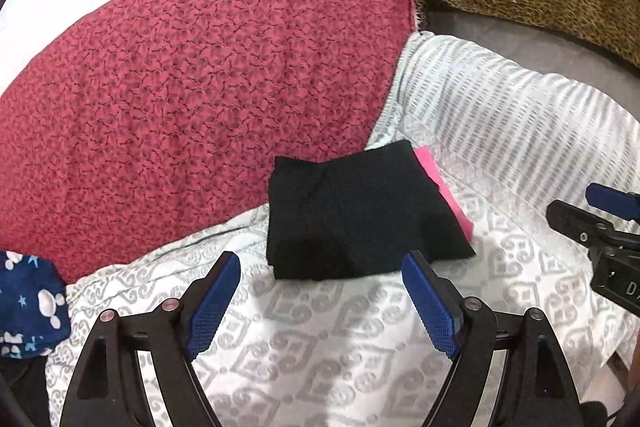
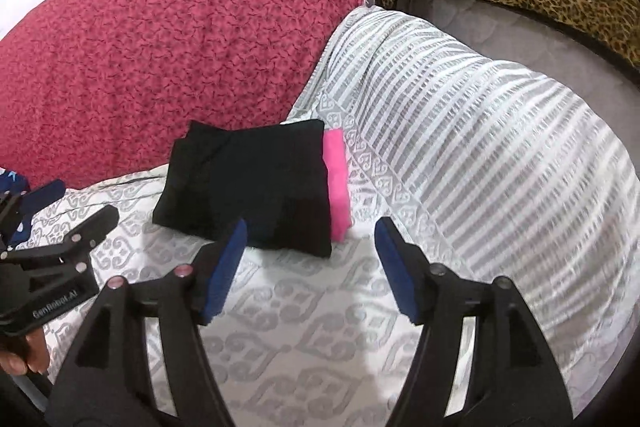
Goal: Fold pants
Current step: 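Open both grippers and lift them away from the folded pants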
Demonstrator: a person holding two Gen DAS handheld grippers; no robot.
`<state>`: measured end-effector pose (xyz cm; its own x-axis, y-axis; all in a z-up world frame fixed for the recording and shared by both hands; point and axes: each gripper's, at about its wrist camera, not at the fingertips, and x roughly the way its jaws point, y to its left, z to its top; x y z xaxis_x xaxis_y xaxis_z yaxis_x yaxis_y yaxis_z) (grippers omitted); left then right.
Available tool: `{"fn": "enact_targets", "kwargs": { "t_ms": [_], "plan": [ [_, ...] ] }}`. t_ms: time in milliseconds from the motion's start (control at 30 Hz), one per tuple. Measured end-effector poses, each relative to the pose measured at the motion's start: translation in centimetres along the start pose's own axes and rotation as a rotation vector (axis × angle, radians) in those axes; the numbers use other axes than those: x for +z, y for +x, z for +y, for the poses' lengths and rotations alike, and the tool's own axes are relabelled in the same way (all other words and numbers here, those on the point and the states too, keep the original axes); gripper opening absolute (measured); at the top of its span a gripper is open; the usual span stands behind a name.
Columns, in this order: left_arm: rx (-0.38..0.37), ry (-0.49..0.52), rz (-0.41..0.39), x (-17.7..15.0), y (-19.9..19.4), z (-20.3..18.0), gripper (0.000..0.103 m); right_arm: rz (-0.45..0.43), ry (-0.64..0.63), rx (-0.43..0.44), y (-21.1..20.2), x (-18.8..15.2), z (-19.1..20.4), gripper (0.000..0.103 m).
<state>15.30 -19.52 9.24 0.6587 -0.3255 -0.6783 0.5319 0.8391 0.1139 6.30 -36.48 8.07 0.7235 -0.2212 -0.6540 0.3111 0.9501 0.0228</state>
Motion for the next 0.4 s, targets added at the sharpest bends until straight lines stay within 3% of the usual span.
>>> {"fn": "enact_targets", "kwargs": {
  "t_ms": [400],
  "plan": [
    [-0.021,0.009,-0.009,-1.3,-3.0,-2.9,0.085,0.030,0.055,0.015,-2.8,-2.4,-1.1,0.067]
  ]
}}
